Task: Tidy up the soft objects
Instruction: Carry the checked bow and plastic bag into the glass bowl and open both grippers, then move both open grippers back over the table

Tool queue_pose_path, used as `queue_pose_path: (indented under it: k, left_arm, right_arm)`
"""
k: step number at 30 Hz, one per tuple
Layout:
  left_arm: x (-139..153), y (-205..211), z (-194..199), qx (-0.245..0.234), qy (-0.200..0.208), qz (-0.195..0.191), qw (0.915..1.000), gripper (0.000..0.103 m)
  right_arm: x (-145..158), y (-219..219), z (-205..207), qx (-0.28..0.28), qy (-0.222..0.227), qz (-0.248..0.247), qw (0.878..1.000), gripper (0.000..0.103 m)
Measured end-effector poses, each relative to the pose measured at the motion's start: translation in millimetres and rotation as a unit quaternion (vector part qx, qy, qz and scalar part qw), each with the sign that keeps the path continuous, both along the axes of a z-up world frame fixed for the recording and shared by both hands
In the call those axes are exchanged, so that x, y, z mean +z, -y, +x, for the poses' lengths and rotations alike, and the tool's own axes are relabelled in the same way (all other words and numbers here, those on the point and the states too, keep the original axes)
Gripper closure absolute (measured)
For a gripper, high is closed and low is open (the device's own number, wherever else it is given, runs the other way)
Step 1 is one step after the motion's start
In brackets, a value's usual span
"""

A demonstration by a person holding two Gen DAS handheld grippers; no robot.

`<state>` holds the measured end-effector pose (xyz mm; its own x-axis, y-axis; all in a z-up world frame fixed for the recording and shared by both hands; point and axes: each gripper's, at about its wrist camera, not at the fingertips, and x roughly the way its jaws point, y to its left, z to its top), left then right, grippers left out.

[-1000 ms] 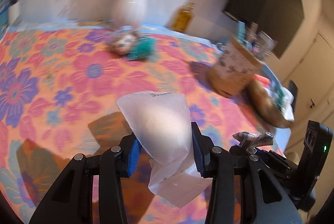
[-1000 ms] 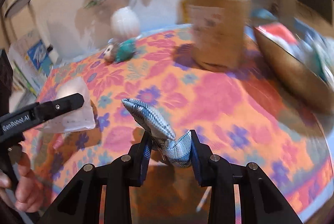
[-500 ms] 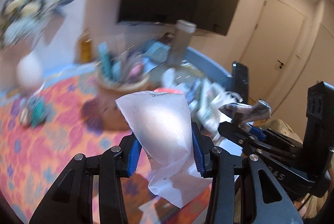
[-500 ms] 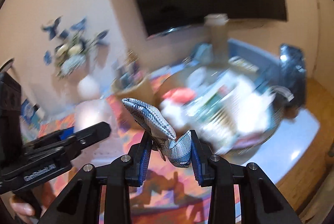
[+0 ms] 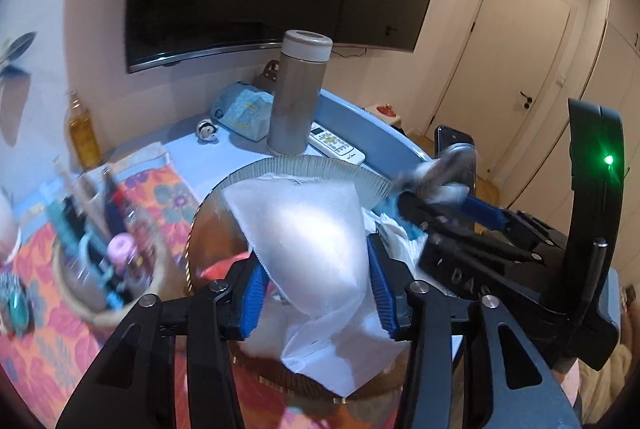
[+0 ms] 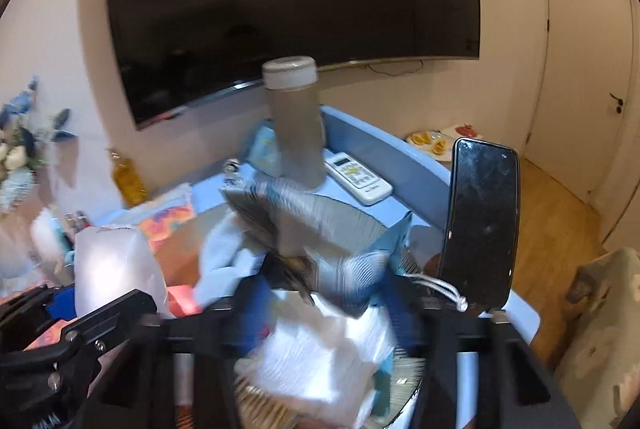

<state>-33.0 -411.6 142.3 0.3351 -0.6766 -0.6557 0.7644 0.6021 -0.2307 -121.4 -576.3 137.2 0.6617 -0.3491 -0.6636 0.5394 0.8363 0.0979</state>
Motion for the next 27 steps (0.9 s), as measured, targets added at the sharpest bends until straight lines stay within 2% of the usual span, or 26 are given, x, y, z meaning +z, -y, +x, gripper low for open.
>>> queue_pose_path:
  k: [1, 2, 3, 9, 14, 21, 25, 27]
  left_arm:
    - [0, 2, 2, 0.004, 0.000, 0.003, 1.0000, 0.044]
    - [0, 3, 6, 0.011, -0.001, 0.003, 0.9999, 0.027]
    - [1, 2, 11, 0.015, -0.004, -0.005, 0.9999, 0.015]
    - [9, -23, 14, 0.014, -0.033, -0.048, 0.9982, 0.014]
    - [21, -48, -1, 0.018, -0.009, -0.053, 0.9984, 0.014]
    - [47, -103, -33, 0.033, 0.049, -0.049, 0.9970, 0.014]
    - [50, -141, -41, 0.051, 0.052, -0.051, 0.9960, 0.014]
    - [47, -165, -42, 0.064, 0.043, -0.047, 0.9959, 0.010]
  right_arm:
    - [-1, 4, 1, 0.005, 0.006, 0.009, 1.000, 0.030]
    - [-1, 9, -2, 0.005, 0.012, 0.013, 1.000, 0.029]
    - [0, 11, -3, 0.003, 0.014, 0.014, 1.000, 0.029]
    - [2, 20, -28, -0.003, 0.025, 0.029, 0.999, 0.029]
    - [2, 11, -41, -0.003, 0.030, 0.044, 0.999, 0.029]
    - [6, -31, -55, 0.029, 0.038, 0.053, 0.997, 0.029]
    - [10, -64, -55, 0.059, 0.042, 0.054, 0.996, 0.028]
    - [11, -86, -52, 0.081, 0.042, 0.055, 0.994, 0.027]
